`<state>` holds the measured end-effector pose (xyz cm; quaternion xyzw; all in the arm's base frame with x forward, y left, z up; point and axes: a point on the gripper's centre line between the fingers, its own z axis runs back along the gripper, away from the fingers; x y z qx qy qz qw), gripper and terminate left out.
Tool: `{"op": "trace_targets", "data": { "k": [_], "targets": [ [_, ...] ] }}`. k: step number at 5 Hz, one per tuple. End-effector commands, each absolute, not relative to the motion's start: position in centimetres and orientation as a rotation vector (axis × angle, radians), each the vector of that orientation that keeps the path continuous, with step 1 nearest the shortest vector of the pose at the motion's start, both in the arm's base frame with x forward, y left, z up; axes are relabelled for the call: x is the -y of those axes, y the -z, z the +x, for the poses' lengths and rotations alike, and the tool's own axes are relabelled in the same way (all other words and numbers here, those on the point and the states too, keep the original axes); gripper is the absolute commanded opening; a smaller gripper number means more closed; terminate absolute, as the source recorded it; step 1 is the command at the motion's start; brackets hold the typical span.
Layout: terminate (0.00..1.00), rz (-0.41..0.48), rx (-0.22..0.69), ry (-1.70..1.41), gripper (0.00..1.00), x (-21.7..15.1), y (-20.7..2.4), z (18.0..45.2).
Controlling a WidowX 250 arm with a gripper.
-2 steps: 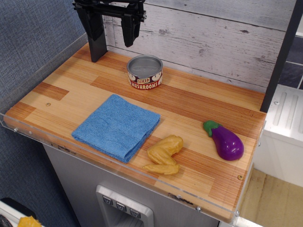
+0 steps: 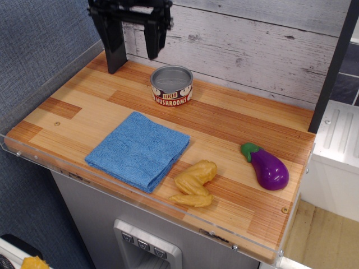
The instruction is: Move the blue towel over to the left side of the table
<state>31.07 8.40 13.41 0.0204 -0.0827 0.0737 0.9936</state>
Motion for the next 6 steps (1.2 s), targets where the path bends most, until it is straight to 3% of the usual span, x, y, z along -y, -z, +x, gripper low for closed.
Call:
{"op": "trace_targets", "data": {
  "k": [1, 2, 3, 5, 6],
  "targets": [
    [0.0, 0.063, 0.17, -0.08, 1.0, -7.2, -11.7, 28.9],
    [0.0, 0.1, 0.124, -0.05, 1.0, -6.6, -8.7, 27.7],
    [0.0, 0.123, 0.13, -0.043, 0.0, -6.5, -7.4, 26.8],
    [0.0, 0.032, 0.162, -0.001, 0.0, -6.4, -4.5, 26.6],
    [0.0, 0.038, 0.144, 0.022, 0.0, -6.1, -3.2, 27.1]
  ]
}}
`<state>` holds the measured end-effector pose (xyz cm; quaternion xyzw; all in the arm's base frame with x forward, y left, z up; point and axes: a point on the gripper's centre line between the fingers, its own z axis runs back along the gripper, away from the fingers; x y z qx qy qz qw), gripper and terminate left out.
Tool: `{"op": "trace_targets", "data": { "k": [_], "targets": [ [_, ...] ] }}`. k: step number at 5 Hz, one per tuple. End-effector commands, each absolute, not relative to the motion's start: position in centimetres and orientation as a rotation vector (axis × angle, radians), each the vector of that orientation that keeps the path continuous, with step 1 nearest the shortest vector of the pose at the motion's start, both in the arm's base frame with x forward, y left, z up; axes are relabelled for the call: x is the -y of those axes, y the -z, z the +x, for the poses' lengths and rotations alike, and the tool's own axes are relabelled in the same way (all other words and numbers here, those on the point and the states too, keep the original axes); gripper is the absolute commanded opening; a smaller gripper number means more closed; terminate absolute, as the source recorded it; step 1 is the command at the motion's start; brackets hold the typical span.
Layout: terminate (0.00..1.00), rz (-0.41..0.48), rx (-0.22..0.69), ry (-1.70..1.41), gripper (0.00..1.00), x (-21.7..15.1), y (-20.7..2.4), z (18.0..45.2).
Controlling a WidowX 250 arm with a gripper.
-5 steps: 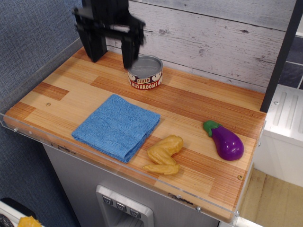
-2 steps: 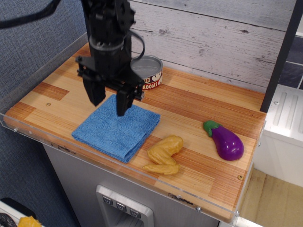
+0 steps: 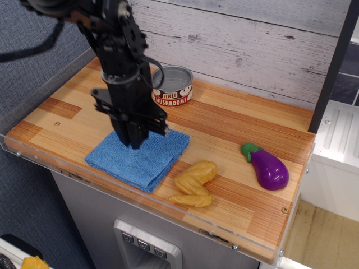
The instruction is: Move the blue towel over to the left side of the table
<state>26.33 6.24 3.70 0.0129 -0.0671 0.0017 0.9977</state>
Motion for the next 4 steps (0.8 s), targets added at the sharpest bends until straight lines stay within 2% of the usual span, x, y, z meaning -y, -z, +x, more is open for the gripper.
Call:
{"op": "trace_targets", "data": {
  "k": [1, 2, 3, 4],
  "targets": [
    [0.0, 0.058, 0.136, 0.024, 0.0, -6.1, -2.3, 27.2],
    [0.0, 0.044, 0.12, 0.039, 0.0, -6.3, -1.9, 27.4],
    [0.0, 0.066, 0.069, 0.217, 0.0, -6.0, -1.2, 27.8],
    [0.0, 0.033, 0.024, 0.334, 0.0, -5.8, -0.7, 28.3]
  ]
}}
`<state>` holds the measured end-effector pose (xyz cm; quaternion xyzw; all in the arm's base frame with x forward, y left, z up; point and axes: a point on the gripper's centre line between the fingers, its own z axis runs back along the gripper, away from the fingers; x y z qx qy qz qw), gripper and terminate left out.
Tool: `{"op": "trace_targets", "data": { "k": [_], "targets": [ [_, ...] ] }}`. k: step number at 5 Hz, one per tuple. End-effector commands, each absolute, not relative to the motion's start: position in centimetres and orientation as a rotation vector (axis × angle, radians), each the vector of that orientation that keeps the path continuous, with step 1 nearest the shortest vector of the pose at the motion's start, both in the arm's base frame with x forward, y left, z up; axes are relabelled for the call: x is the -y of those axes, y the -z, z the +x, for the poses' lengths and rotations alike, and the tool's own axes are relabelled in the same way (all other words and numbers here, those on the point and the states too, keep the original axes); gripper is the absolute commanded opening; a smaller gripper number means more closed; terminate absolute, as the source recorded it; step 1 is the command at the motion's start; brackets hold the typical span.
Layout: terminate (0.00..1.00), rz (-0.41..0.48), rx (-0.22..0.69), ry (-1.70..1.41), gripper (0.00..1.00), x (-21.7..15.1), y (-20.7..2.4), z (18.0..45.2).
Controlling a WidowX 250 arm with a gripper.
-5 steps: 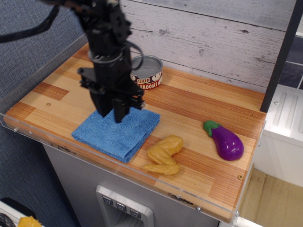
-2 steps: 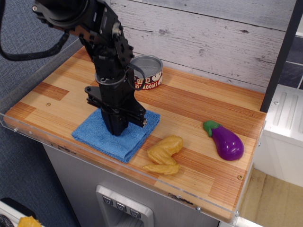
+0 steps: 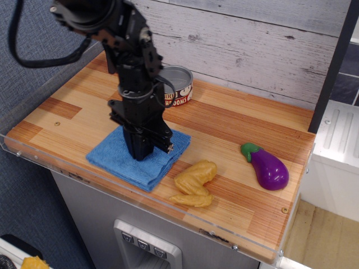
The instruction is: Move the blue towel over to the left side of the table
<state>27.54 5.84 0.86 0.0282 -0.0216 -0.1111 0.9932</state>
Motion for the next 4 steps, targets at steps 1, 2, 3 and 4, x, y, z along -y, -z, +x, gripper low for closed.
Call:
{"op": "trace_targets", "data": {
  "k": [1, 2, 3, 4],
  "targets": [
    [0.0, 0.042, -0.039, 0.463, 0.0, -5.58, -0.5, 28.33],
    [0.0, 0.014, -0.094, 0.563, 0.0, -5.35, -0.32, 28.43],
    [0.0, 0.009, -0.122, 0.644, 0.0, -5.3, -0.43, 28.38],
    [0.0, 0.012, -0.136, 0.702, 0.0, -5.17, -0.37, 28.54]
  ]
}}
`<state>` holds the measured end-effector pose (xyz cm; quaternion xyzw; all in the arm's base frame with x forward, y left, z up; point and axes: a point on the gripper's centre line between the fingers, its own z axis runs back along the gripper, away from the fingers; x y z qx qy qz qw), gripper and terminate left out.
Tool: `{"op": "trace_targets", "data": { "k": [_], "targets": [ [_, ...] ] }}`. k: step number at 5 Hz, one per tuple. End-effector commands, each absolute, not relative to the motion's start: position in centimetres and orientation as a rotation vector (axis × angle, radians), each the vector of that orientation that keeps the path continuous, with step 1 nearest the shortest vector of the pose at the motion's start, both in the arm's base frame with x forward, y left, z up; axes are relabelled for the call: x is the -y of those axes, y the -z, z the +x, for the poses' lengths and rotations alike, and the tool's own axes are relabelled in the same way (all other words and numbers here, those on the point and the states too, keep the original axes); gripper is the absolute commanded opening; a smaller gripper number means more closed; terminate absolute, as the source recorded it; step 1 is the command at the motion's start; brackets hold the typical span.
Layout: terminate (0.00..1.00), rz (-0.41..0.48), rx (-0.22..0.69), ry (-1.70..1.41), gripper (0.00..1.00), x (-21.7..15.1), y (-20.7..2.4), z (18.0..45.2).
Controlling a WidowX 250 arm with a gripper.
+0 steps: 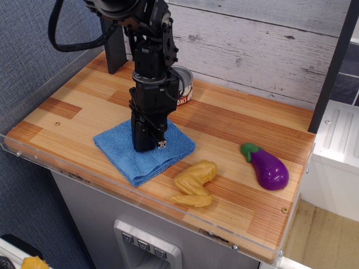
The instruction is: Move the blue towel over to the left side of the table
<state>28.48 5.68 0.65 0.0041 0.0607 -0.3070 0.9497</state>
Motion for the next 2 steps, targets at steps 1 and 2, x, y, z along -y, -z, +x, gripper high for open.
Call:
{"op": "trace_targets", "data": {
  "k": [1, 2],
  "targets": [
    [0.0, 0.012, -0.14, 0.772, 0.0, -5.14, -0.2, 28.19],
    [0.0, 0.076, -0.053, 0.763, 0.0, -4.77, -0.72, 27.79]
  ]
}}
